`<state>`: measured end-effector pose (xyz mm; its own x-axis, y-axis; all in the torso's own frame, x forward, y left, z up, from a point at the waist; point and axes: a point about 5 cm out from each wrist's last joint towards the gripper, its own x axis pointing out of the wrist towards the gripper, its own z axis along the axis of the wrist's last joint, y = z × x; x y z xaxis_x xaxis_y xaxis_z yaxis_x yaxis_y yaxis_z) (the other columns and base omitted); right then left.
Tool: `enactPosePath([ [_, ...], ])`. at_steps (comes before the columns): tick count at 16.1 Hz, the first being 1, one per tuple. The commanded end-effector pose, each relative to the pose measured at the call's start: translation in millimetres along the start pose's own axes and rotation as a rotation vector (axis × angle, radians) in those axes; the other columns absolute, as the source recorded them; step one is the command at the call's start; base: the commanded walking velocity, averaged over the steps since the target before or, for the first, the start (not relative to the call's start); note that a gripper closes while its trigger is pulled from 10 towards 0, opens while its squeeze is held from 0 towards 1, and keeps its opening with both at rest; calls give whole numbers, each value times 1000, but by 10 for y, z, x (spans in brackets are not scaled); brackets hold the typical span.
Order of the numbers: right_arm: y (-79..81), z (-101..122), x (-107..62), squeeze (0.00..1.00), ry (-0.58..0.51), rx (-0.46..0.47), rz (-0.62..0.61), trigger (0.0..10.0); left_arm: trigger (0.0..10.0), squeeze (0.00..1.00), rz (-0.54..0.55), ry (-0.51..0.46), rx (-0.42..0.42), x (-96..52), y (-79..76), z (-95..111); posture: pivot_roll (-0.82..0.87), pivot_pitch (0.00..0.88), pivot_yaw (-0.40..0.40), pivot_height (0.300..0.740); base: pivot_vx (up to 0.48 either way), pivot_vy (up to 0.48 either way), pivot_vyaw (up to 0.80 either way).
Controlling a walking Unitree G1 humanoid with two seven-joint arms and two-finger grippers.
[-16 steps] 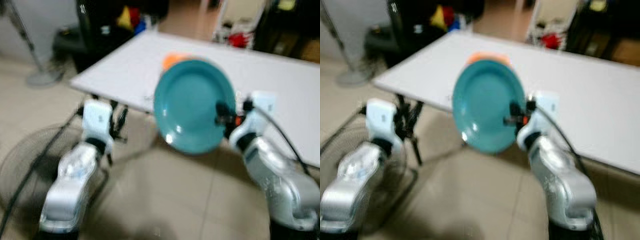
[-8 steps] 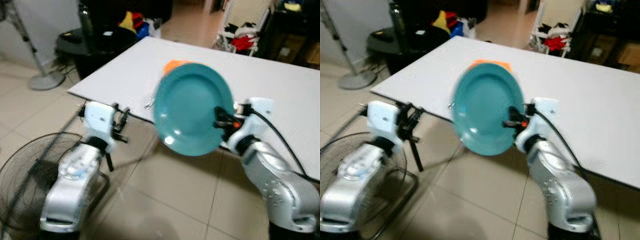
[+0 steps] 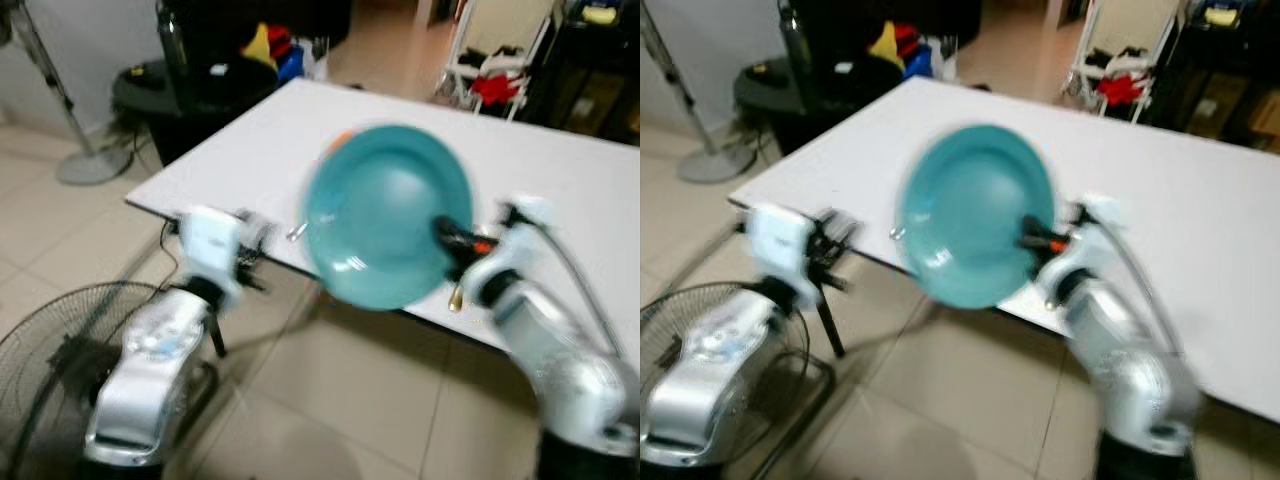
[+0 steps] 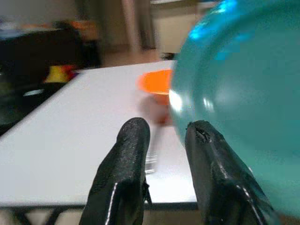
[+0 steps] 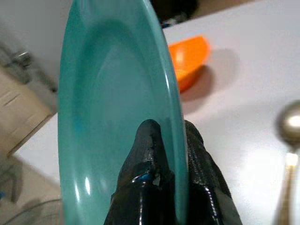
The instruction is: Setting the table
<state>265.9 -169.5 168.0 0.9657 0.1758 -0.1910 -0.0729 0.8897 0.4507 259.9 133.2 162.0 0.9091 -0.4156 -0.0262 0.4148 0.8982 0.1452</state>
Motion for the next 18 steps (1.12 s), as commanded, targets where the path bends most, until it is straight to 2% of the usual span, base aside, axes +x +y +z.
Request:
enactPosePath([
  [1,154,34,35,0,8,47,87,10000,10000,0,-31,1,29,-34,43,17,96,0,12,740,0,0,0],
  [3,47,-90,50,0,143,160,42,10000,10000,0,-137,5,30,-41,8,21,92,0,14,740,0,0,0],
  [5,-40,-145,88,0,188,259,-26,10000,10000,0,-211,1,21,-44,-26,51,94,0,15,740,0,0,0],
  [6,-77,-159,112,0,203,334,-56,10000,10000,0,-284,11,31,-75,-75,44,95,0,14,740,0,0,0],
  [8,-140,-208,130,0,246,432,-102,10000,10000,0,-359,30,55,-96,-113,15,95,0,13,740,0,0,0],
  [13,-274,-249,268,0,359,517,-232,10000,10000,0,-426,32,51,-75,-142,36,92,0,23,740,0,0,0],
  [16,-385,-145,385,0,337,570,-292,10000,10000,0,-447,27,49,-67,-157,42,87,0,31,740,0,0,0],
  [18,-428,-95,459,0,329,564,-323,10000,10000,0,-463,25,46,-65,-180,42,86,0,34,740,0,0,0],
])
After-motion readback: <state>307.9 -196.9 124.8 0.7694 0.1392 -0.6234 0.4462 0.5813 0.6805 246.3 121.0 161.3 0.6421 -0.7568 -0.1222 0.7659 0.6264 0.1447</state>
